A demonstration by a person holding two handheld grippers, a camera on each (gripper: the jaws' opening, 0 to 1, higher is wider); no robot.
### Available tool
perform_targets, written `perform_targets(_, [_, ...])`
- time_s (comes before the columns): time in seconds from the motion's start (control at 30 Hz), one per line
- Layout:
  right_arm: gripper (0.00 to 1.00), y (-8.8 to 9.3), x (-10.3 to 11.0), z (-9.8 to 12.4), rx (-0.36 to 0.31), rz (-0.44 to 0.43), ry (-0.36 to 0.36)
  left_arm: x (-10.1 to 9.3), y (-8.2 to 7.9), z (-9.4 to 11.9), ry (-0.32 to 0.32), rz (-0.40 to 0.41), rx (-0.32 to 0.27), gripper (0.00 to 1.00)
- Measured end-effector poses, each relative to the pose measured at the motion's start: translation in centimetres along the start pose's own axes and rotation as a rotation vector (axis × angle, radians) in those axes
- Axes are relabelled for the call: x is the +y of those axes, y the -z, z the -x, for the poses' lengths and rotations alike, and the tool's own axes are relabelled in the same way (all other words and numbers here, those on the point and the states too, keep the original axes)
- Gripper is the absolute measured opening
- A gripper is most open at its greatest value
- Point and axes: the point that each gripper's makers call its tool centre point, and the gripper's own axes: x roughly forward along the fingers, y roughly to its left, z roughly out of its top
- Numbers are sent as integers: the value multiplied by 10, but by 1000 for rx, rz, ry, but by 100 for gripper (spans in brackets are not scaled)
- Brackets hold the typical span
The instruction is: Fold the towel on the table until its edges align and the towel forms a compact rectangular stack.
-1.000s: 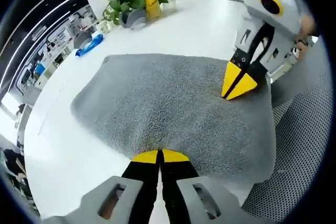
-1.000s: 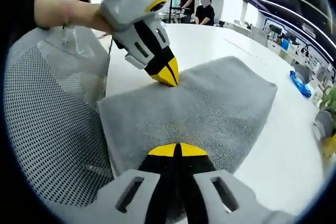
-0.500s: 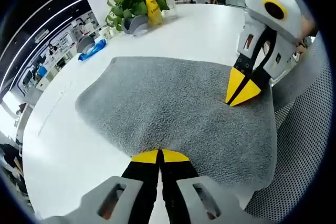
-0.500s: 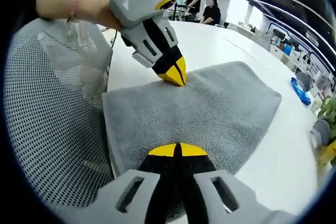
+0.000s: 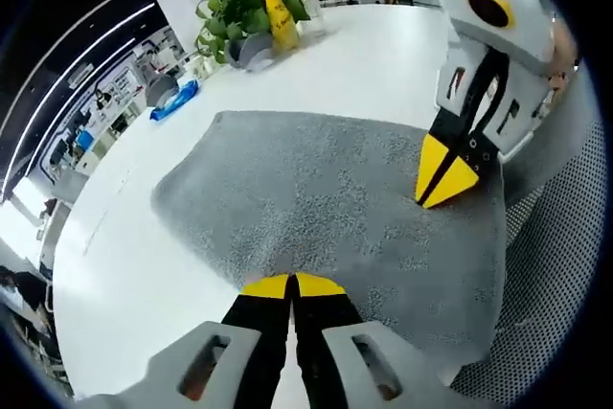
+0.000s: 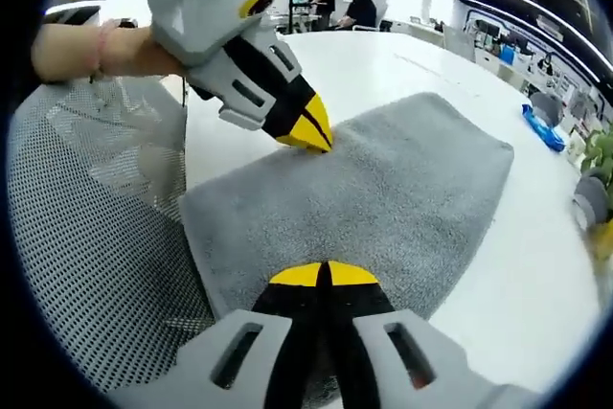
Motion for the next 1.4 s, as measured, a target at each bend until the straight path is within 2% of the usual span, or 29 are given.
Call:
perform_targets(0.07, [0, -1, 2, 3, -47, 32, -8, 3, -5, 3, -6, 64, -18, 1])
perform_targets(0.1, [0, -3, 5, 5, -65, 60, -27, 6, -10, 4, -13, 49, -51, 1])
perform_targets(0.17, [0, -10, 7, 20, -62, 77, -48, 11, -21, 7, -25, 88, -124, 1])
perform_targets(0.2, [0, -20, 5, 29, -105, 99, -32, 3, -32, 9, 44, 157, -195, 1])
perform_targets(0.23, [0, -32, 1, 41, -161, 142, -10, 0, -37, 11, 74, 215, -224, 1])
perform_targets(0.3, [0, -31, -5, 59, -163, 231, 28, -6, -47, 14, 129, 269, -275, 1])
perform_targets(0.33, [0, -26, -11, 65, -146, 253, 63, -11, -51, 13, 156, 257, -289, 1])
perform_targets(0.4, [0, -11, -22, 78, -119, 278, 114, -27, -54, 10, 212, 252, -282, 1])
perform_targets(0.5, [11, 15, -30, 92, -100, 210, 143, -54, -58, 4, 282, 184, -264, 1])
perform_targets(0.57, [13, 31, -26, 94, -46, 237, 114, -75, -61, 1, 334, 139, -258, 1])
perform_targets(0.63, [14, 47, -20, 95, 32, 346, 92, -93, -61, -1, 381, 99, -244, 1])
perform_targets(0.7, [20, 57, -23, 96, 116, 536, 132, -100, -60, -7, 380, 111, -228, 1])
perform_targets(0.73, [22, 62, -18, 95, 166, 628, 113, -103, -58, -9, 386, 110, -218, 1])
perform_targets(0.77, [23, 64, -14, 93, 180, 672, 89, -105, -52, -12, 383, 91, -191, 1])
perform_targets(0.8, [23, 65, -11, 90, 186, 709, 70, -102, -43, -15, 357, 77, -149, 1])
perform_targets(0.83, [24, 66, -8, 88, 187, 717, 55, -94, -26, -22, 293, 55, -65, 1])
perform_targets(0.87, [25, 65, -5, 85, 181, 729, 36, -92, -19, -24, 275, 34, -32, 1])
perform_targets(0.9, [28, 63, -1, 80, 186, 803, 9, -95, -37, -23, 302, -12, -173, 1])
perform_targets(0.93, [30, 62, 0, 79, 188, 823, 4, -93, -27, -23, 290, -1, -109, 1])
perform_targets(0.97, [34, 62, 3, 76, 195, 865, -29, -93, -28, -22, 288, -21, -110, 1])
perform_targets(1.0, [34, 46, 10, 65, 128, 934, -71, -93, -30, -21, 251, -194, -130, 1])
perform_targets(1.03, [35, 44, 8, 65, 125, 960, -65, -93, -30, -22, 246, -203, -133, 1])
perform_targets(1.07, [37, 40, 4, 63, 129, 1039, -43, -94, -30, -22, 246, -196, -132, 1])
perform_targets(1.1, [38, 45, 1, 61, 172, 1092, -52, -93, -29, -22, 249, -182, -132, 1])
perform_targets(1.13, [36, 42, -2, 59, 146, 1060, -10, -92, -30, -22, 252, -163, -136, 1])
perform_targets(1.2, [32, 44, -1, 51, 173, 1215, -53, -90, -30, -24, 253, -146, -146, 1])
perform_targets(1.23, [33, 43, -2, 49, 173, 1245, -52, -89, -31, -24, 251, -148, -149, 1])
perform_targets(1.3, [40, 31, -1, 42, 105, 1275, -10, -88, -31, -25, 246, -146, -150, 1])
perform_targets(1.4, [46, 22, -1, 34, 77, 1336, -18, -88, -31, -25, 245, -149, -151, 1])
